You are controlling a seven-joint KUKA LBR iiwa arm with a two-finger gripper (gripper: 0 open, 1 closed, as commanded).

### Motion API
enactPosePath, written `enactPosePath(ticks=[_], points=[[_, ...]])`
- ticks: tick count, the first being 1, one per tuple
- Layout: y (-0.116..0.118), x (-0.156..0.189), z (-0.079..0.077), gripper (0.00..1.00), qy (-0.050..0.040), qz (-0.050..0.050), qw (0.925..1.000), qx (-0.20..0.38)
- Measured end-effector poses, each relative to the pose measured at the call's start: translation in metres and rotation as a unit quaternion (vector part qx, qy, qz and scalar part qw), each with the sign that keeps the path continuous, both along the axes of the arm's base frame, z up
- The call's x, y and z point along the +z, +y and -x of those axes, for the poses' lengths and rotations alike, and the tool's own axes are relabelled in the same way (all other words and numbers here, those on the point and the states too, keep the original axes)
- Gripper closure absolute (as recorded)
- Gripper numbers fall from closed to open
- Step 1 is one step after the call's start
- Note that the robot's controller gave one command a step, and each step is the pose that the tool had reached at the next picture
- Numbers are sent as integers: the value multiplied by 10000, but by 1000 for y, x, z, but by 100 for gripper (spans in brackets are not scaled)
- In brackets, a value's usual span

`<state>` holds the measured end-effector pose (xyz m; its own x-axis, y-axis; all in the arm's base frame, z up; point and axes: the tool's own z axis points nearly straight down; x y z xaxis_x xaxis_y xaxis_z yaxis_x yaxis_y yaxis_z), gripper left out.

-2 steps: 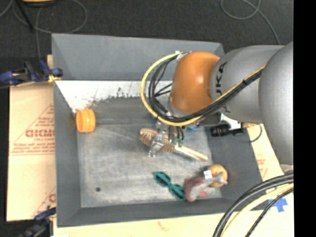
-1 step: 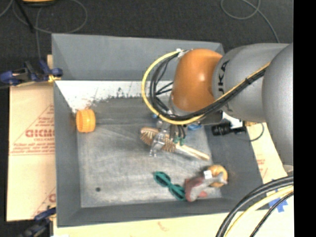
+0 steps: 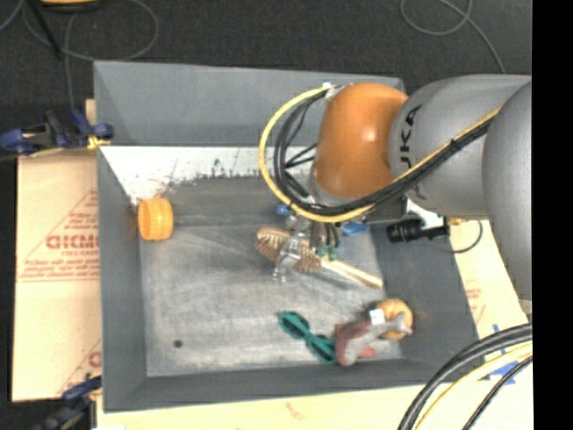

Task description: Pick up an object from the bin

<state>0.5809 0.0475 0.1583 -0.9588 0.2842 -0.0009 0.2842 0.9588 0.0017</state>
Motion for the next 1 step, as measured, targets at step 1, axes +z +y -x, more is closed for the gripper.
enactPosePath(ticks=[1], points=[[0, 10, -1, 100, -9, -1, 10000, 0]])
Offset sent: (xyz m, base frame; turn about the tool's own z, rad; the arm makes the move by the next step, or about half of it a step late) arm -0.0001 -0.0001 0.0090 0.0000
